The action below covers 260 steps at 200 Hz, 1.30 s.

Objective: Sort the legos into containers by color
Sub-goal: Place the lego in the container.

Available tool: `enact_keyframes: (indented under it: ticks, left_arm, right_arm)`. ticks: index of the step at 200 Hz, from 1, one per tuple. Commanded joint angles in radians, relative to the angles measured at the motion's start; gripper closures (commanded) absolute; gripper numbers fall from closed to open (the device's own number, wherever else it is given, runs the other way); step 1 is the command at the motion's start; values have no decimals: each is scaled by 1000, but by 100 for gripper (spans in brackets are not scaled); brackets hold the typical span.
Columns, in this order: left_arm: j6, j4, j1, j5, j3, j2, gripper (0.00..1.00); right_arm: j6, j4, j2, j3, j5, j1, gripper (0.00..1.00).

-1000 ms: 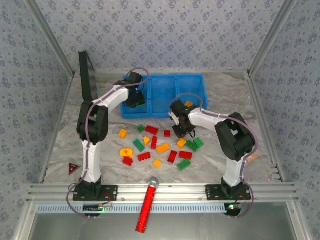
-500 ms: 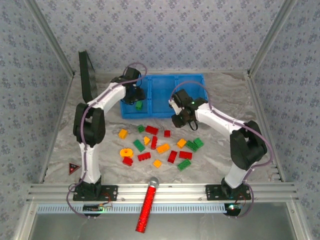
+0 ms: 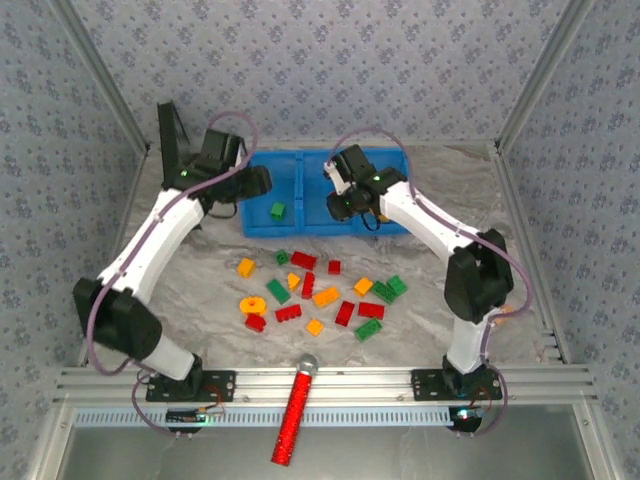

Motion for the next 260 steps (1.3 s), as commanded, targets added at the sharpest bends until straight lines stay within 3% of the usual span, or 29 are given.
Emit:
enact_keyframes:
  ticks: [1, 47, 132, 220, 260]
  left_arm:
    - [40, -75, 4, -18, -129, -101, 30]
    - [91, -189, 0, -10, -335, -296, 29]
    - [-59, -144, -49, 72, -676, -455, 29]
    - [-273, -14, -78, 115, -658, -372, 30]
    - [-382, 52, -128, 103, -612, -309, 35]
  right_arm:
    - [8, -43, 82, 88, 11, 4, 75]
    - [2, -71, 212, 221, -11, 6, 74]
    - [17, -87, 377, 322, -10, 10, 71]
    - [26, -104, 438, 364, -13, 6, 57]
    - [29, -106, 420, 362, -6, 4, 56]
